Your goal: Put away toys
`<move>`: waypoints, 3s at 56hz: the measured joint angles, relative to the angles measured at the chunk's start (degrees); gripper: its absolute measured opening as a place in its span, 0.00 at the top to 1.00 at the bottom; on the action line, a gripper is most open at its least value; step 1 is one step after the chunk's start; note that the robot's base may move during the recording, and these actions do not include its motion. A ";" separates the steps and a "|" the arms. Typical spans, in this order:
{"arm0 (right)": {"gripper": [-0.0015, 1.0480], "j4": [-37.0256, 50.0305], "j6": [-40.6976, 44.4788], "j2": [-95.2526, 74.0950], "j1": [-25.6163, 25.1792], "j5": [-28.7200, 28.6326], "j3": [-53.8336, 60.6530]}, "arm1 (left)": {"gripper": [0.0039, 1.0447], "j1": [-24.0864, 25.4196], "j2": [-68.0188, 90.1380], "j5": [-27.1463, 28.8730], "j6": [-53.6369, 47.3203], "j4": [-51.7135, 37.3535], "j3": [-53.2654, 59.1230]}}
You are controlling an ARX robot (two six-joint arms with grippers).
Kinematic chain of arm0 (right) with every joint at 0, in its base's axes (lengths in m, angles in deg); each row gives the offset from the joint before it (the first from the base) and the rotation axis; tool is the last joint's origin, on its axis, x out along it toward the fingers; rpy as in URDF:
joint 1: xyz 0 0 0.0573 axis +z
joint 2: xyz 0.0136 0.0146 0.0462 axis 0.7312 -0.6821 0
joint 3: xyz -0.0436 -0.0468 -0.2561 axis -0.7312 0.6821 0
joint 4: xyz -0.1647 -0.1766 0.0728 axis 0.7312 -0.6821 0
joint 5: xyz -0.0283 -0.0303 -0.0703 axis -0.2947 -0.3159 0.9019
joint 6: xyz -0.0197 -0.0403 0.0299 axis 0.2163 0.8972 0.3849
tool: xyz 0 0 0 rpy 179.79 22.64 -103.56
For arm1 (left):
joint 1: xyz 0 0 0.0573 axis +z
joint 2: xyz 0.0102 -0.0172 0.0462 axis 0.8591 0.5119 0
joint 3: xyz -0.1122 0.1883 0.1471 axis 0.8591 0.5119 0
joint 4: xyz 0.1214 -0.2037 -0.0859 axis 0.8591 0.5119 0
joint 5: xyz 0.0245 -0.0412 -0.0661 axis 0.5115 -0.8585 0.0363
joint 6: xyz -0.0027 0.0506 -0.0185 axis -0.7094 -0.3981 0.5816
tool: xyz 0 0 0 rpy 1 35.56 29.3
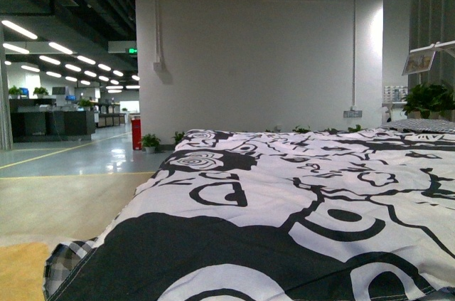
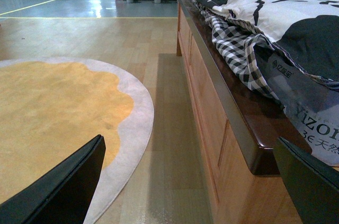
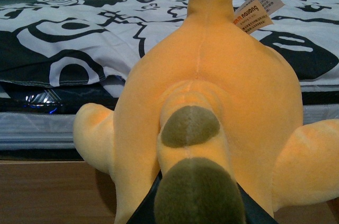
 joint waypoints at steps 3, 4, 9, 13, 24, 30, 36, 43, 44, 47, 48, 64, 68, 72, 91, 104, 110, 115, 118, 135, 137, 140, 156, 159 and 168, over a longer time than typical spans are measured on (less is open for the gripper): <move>0.93 0.00 0.00 0.00 0.02 -0.02 0.00 | 0.06 0.00 0.00 0.00 0.00 0.00 0.00; 0.93 0.00 0.02 -0.02 0.02 -0.04 0.00 | 0.06 0.00 0.00 0.02 0.00 0.00 0.00; 0.93 0.00 0.00 -0.02 0.13 -0.46 0.00 | 0.06 0.07 0.00 0.24 0.02 0.00 0.00; 0.93 -0.02 -0.02 -0.02 0.13 -0.74 0.00 | 0.06 0.07 0.00 0.17 0.02 0.00 0.00; 0.93 -0.28 0.09 -0.04 0.11 0.17 0.00 | 0.06 0.02 0.00 -0.04 0.00 0.00 0.00; 0.93 -0.26 0.07 -0.04 0.13 -0.31 0.00 | 0.06 0.00 0.00 0.02 0.00 0.00 0.00; 0.93 -0.26 0.07 -0.04 0.15 -0.44 0.00 | 0.06 0.00 0.02 0.07 0.02 0.00 0.00; 0.93 -0.26 0.07 -0.04 0.15 -0.28 0.00 | 0.06 0.00 0.00 -0.02 0.00 0.00 0.00; 0.93 -0.26 0.07 -0.04 0.15 -0.28 0.00 | 0.06 0.00 0.00 -0.02 0.00 0.00 0.00; 0.93 -0.26 0.07 -0.04 0.15 -0.26 0.00 | 0.06 0.00 0.00 -0.02 0.00 0.00 0.00; 0.93 -0.26 0.07 -0.02 0.15 -0.26 0.00 | 0.06 0.00 0.00 0.00 0.00 0.00 0.00; 0.93 -0.26 0.07 -0.02 0.15 -0.28 0.00 | 0.06 0.00 0.00 0.00 0.00 0.00 0.00; 0.93 -0.26 0.07 -0.04 0.15 -0.26 0.00 | 0.06 0.00 0.02 0.04 0.00 0.00 0.00; 0.93 -0.26 0.07 -0.04 0.15 -0.24 0.00 | 0.06 0.00 0.02 0.04 0.00 0.00 0.00; 0.93 -0.26 0.07 -0.04 0.15 -0.24 0.00 | 0.06 0.00 0.00 0.00 0.00 0.00 0.00; 0.93 -0.26 0.09 -0.04 0.11 0.26 0.00 | 0.06 -0.02 0.02 -0.20 0.00 0.00 0.00; 0.93 -0.26 0.09 -0.04 0.11 -0.24 0.00 | 0.06 -0.02 0.02 -0.02 0.00 0.00 0.00; 0.93 -0.26 0.09 -0.04 0.17 -0.63 0.00 | 0.06 -0.02 0.02 0.02 0.00 0.00 0.00; 0.93 -0.26 0.09 -0.04 0.17 -0.57 0.00 | 0.06 -0.02 0.02 0.00 0.00 0.00 0.00; 0.93 -0.26 0.09 -0.04 0.17 -0.44 0.00 | 0.06 -0.02 0.02 -0.02 0.00 0.00 0.00; 0.93 -0.26 0.09 -0.04 0.17 -0.44 0.00 | 0.06 -0.02 0.02 -0.02 0.00 0.00 0.00; 0.93 -0.26 0.09 -0.04 0.17 -0.44 0.00 | 0.06 -0.02 0.02 0.00 0.00 0.00 0.00; 0.93 -0.26 0.09 -0.04 0.17 -0.46 0.00 | 0.06 -0.02 0.02 -0.02 0.00 0.00 0.00; 0.93 -0.26 0.09 -0.04 0.17 -0.44 0.00 | 0.06 -0.02 0.02 -0.02 0.00 0.00 0.00; 0.93 -0.26 0.07 -0.04 0.17 -0.46 0.00 | 0.06 -0.02 0.02 0.00 0.00 0.00 0.00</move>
